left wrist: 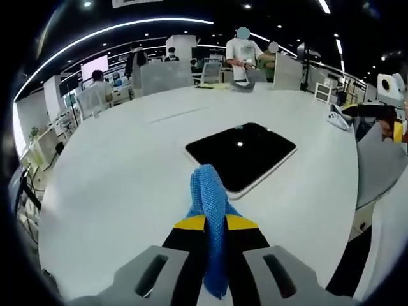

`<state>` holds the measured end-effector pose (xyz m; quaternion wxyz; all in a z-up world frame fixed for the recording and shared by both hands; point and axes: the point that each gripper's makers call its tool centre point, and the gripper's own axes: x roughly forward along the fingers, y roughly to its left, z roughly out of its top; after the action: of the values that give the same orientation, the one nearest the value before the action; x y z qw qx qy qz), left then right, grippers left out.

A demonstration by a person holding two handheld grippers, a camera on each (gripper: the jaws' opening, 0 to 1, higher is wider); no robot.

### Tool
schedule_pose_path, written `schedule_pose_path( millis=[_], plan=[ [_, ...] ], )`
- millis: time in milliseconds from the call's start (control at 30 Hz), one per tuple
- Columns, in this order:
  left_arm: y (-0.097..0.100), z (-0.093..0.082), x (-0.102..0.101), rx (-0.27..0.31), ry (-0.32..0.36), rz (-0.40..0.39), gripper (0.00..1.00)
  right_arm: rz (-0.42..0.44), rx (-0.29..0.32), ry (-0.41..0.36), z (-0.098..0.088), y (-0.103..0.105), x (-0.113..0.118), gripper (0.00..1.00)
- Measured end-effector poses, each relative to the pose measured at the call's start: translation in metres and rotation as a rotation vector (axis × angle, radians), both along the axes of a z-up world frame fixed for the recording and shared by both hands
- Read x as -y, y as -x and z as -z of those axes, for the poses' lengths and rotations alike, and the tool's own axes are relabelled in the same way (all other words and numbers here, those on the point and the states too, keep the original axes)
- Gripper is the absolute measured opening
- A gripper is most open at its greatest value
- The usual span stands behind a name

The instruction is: Wipe the mirror surface with the cleaning cloth until all visible marks leave the cleaned area.

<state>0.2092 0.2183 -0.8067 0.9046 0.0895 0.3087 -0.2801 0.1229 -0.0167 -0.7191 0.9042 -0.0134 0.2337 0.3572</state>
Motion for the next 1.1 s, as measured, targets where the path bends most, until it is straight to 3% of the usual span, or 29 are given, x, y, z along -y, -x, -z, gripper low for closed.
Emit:
schedule_pose_path(
  millis=[333, 1100],
  plan=[
    [-0.026, -0.009, 0.006, 0.028, 0.013, -0.013, 0.07, 0.017, -0.009, -0.004, 0.001, -0.008, 0.004, 1.00],
    [-0.064, -0.012, 0.022, 0.028, 0.035, -0.015, 0.07, 0.045, -0.043, 0.003, 0.006, -0.012, 0.007, 1.00]
  ],
)
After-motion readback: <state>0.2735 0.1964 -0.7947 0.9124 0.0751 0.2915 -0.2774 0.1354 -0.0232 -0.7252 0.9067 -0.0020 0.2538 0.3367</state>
